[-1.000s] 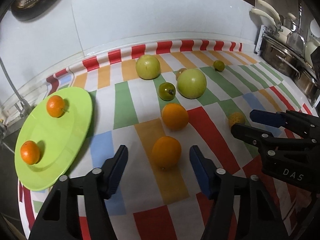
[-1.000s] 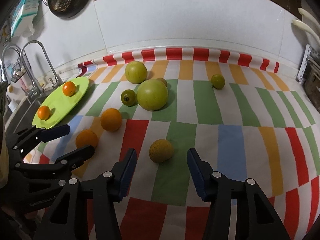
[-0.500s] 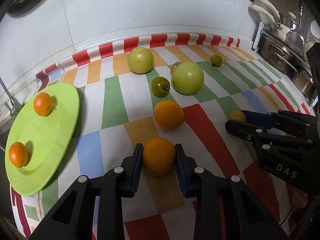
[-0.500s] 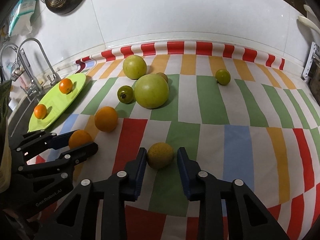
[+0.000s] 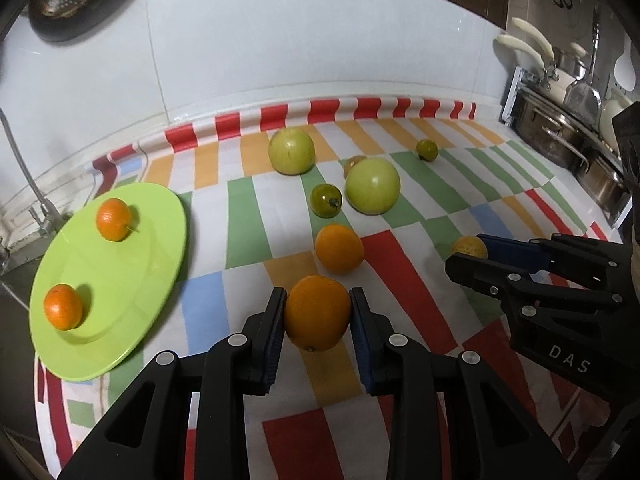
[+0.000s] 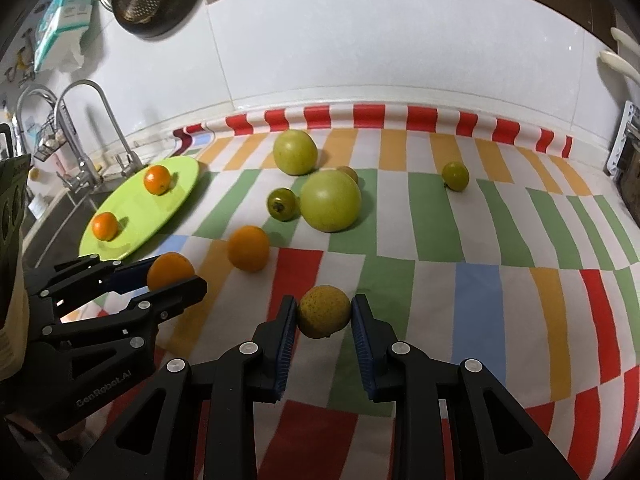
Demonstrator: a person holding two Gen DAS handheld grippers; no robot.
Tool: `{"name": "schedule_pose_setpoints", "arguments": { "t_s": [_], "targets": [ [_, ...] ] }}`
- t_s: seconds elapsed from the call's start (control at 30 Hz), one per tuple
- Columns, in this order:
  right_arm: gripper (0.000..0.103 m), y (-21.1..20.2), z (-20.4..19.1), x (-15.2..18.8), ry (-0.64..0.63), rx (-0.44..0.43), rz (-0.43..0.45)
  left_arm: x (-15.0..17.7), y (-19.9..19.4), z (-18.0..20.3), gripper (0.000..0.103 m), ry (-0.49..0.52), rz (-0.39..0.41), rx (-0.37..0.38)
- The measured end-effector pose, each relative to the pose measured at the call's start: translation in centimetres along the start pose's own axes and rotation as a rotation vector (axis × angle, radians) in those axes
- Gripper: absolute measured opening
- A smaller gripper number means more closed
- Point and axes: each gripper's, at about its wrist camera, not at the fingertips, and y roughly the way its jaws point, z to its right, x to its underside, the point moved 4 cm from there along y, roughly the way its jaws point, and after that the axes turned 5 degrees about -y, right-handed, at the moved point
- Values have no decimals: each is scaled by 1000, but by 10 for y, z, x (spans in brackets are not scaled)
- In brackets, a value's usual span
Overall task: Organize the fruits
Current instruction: 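Carry the orange and the small yellow fruit over the green plate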
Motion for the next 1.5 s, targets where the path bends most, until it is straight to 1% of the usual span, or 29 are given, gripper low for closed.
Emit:
{"name": "schedule_pose_setpoints", "arguments": {
  "t_s": [0.5, 0.67, 1.03, 1.3, 1.5],
  "targets": [
    [29, -42, -34, -6, -50, -21, 80, 6, -58, -13, 31, -32, 100, -25],
    [29, -53, -49, -7, -62, -30, 105, 11, -76, -23, 31, -37, 127, -40],
    [29, -69, -96, -19, -91, -66, 167, 13, -114, -59, 31, -48, 190, -59],
    [29, -70, -135, -32, -109, -89, 202, 12, -129, -92, 31, -52, 214, -80],
    [29, -64, -158, -40, -113, -103, 212, 10, -135, -117, 31, -52, 229, -94]
  ]
}}
